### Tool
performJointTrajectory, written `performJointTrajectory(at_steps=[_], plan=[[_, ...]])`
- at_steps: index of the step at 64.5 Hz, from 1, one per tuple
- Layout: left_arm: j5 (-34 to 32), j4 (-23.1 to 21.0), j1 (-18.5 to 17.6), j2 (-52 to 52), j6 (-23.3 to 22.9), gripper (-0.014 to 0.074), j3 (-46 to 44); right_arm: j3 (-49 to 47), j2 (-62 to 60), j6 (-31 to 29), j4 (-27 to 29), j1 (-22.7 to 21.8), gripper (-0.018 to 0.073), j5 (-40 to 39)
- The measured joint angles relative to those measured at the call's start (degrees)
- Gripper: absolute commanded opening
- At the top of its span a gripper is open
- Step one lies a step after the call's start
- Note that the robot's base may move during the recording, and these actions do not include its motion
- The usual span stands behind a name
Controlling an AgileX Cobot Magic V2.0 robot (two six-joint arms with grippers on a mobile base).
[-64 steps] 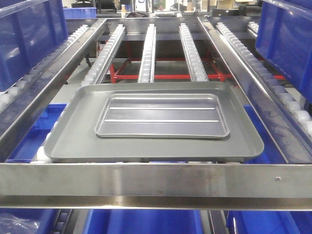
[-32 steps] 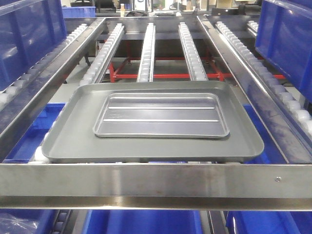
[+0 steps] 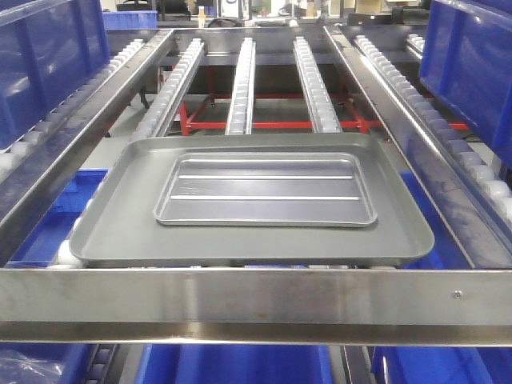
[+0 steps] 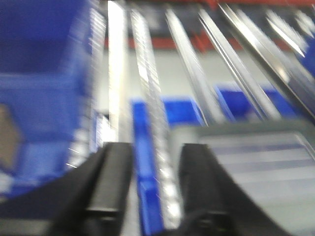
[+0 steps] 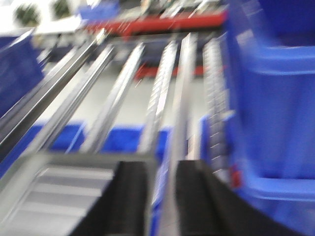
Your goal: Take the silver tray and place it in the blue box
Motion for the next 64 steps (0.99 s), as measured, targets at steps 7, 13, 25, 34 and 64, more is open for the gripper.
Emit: performJointTrajectory(at_steps=[7, 13, 25, 34, 64], plan=[[0.81, 0.0, -6.68, 9.91, 0.23, 0.0279, -3.51, -3.32, 8.97, 0.0, 0.0, 6.13, 0.0426, 0.35], [1.05, 0.0, -12.68, 18.98, 0.35, 0.0269, -8.23, -5.67, 17.07, 0.0, 0.08, 11.08, 0.0426, 0.34], [2.14, -1.14, -21.0, 35.43, 0.38, 0.026, -18.35, -11.17, 32.25, 0.0, 0.08, 13.54, 0.0426, 2.93], [9.64, -2.22, -19.82, 45.36, -2.94, 0.026, -26.91, -19.46, 41.66, 0.0, 0.08, 13.54, 0.0426, 12.02], [25.59, 2.46, -15.53, 71.71, -15.99, 0.026, -48.13, -41.19, 67.63, 8.47, 0.08, 10.36, 0.0426, 27.82]])
